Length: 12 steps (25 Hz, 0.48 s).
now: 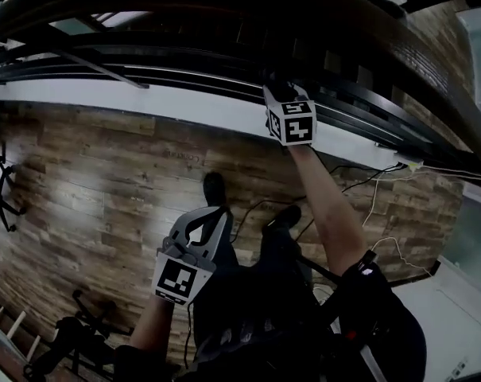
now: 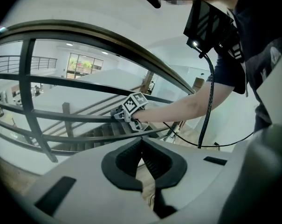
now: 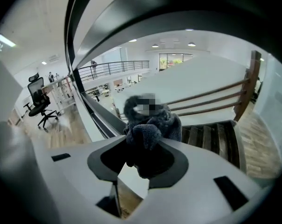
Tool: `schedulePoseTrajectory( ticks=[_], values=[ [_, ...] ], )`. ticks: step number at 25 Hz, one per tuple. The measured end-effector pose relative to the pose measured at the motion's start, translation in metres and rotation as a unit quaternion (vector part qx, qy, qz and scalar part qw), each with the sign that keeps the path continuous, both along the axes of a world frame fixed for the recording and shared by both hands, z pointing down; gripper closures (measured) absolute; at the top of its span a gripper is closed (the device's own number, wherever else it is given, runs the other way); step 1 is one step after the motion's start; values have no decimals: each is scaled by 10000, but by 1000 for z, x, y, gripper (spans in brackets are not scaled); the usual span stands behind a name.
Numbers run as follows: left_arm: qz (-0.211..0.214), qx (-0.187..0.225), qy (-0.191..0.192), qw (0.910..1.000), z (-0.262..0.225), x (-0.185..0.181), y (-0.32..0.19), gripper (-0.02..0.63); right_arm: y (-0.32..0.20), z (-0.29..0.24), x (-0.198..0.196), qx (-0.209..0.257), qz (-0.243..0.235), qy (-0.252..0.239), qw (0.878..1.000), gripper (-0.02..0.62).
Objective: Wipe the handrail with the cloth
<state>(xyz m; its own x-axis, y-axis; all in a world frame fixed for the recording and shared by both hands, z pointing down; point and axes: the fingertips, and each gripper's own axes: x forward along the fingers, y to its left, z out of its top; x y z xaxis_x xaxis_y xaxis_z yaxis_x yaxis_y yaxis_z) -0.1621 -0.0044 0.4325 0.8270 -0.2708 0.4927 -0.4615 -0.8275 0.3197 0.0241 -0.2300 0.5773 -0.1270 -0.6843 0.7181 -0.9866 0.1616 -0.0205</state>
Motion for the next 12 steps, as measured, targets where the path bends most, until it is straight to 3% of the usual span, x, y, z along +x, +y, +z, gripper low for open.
schedulePoseTrajectory(
  ticks=[7,12],
  values=[
    [-735,64,-54,9973,1,-74,-13,600,-81,6,-161,-13,-1140,290,9931,480],
    [-1398,40,-315,9897,11,-135,-23,600,-137,8,-270,176,-2044,581,9770,480]
  ],
)
